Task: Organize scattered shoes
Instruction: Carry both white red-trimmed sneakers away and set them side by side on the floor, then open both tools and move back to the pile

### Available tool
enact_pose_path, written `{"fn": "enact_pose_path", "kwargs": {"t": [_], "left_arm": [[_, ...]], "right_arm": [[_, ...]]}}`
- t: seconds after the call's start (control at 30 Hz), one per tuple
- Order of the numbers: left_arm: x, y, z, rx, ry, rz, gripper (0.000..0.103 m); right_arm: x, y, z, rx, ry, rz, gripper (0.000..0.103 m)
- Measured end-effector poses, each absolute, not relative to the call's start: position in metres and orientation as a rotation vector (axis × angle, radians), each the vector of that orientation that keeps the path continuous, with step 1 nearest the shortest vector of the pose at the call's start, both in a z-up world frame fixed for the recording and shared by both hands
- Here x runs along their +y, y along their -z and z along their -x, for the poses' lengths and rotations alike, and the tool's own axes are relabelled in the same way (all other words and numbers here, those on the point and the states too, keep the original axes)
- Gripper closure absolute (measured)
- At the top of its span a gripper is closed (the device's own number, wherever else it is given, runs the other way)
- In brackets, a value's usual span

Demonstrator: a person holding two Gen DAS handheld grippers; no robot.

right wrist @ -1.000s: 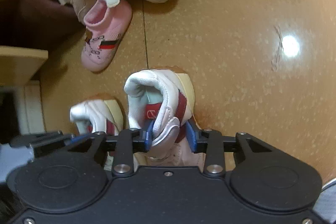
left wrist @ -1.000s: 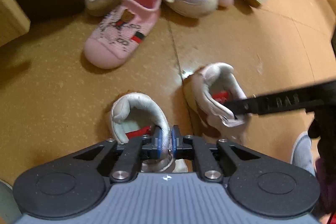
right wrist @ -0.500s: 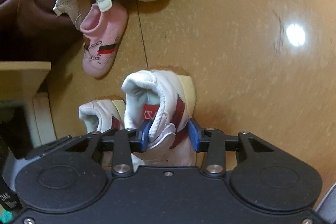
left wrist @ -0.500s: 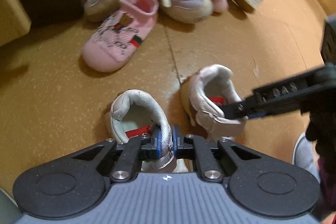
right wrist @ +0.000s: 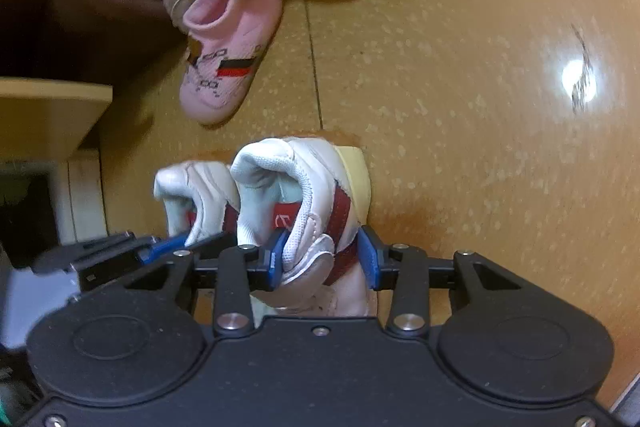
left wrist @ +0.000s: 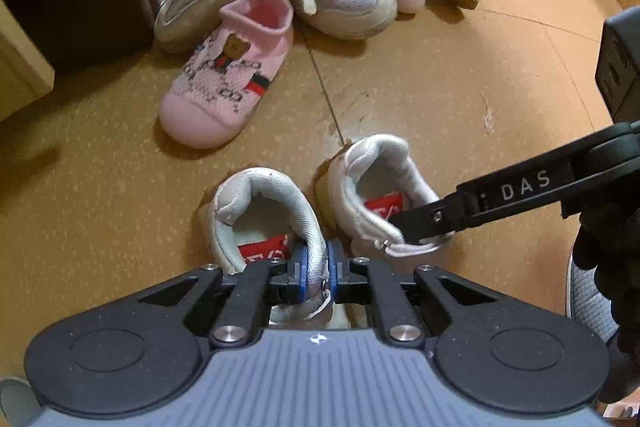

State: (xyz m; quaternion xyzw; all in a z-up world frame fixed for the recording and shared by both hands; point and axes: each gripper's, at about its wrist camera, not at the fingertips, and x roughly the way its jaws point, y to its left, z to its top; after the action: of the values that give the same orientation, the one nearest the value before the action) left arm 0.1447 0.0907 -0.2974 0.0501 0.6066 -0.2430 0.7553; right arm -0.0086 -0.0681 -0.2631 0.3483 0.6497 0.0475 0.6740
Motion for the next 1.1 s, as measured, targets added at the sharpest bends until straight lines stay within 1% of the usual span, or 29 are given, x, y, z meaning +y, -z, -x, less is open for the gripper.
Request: {"fn": "enact_pose_path", "kwargs": {"t": [0.07, 0.17, 0.27, 0.33, 0.47, 0.5, 0.53, 0.6, 0.8, 0.97, 1.1], "left_arm": [[0.089, 0.297, -0.143, 1.303, 0.547, -0.089, 0.094], [0.084, 0.296, -0.144, 1.301, 0.548, -0.13, 0.094], [0.086, 0.297, -0.147, 1.333, 0.51, -0.116, 0.089], [0.086, 0.297, -0.147, 1.331, 0.493, -0.113, 0.082], [0.09, 0.288, -0.144, 1.31, 0.459, -0.085, 0.075], [0.091, 0.284, -0.144, 1.305, 0.455, -0.071, 0.071], [0.091, 0.282, -0.144, 1.298, 0.45, -0.065, 0.063], [0.092, 0.269, -0.143, 1.27, 0.428, -0.041, 0.056], [0.085, 0.234, -0.145, 1.145, 0.328, -0.007, 0.056], [0.085, 0.217, -0.152, 1.06, 0.24, 0.093, 0.056], [0.094, 0.208, -0.163, 0.989, 0.147, 0.242, 0.056]], "right_arm": [[-0.066, 0.262, 0.008, 1.458, -0.118, -0.773, 0.064], [-0.065, 0.262, 0.007, 1.457, -0.132, -0.755, 0.064], [-0.067, 0.264, 0.008, 1.454, -0.126, -0.784, 0.062], [-0.067, 0.265, 0.007, 1.452, -0.134, -0.787, 0.061], [-0.071, 0.261, 0.007, 1.446, -0.141, -0.803, 0.059], [-0.072, 0.258, 0.007, 1.441, -0.15, -0.796, 0.051], [-0.072, 0.256, 0.006, 1.438, -0.156, -0.788, 0.044], [-0.075, 0.247, 0.005, 1.428, -0.169, -0.763, 0.042], [-0.089, 0.212, 0.009, 1.35, -0.198, -0.658, 0.042], [-0.11, 0.185, -0.001, 1.263, -0.209, -0.5, 0.043], [-0.134, 0.166, -0.014, 1.188, -0.188, -0.364, 0.043]]}}
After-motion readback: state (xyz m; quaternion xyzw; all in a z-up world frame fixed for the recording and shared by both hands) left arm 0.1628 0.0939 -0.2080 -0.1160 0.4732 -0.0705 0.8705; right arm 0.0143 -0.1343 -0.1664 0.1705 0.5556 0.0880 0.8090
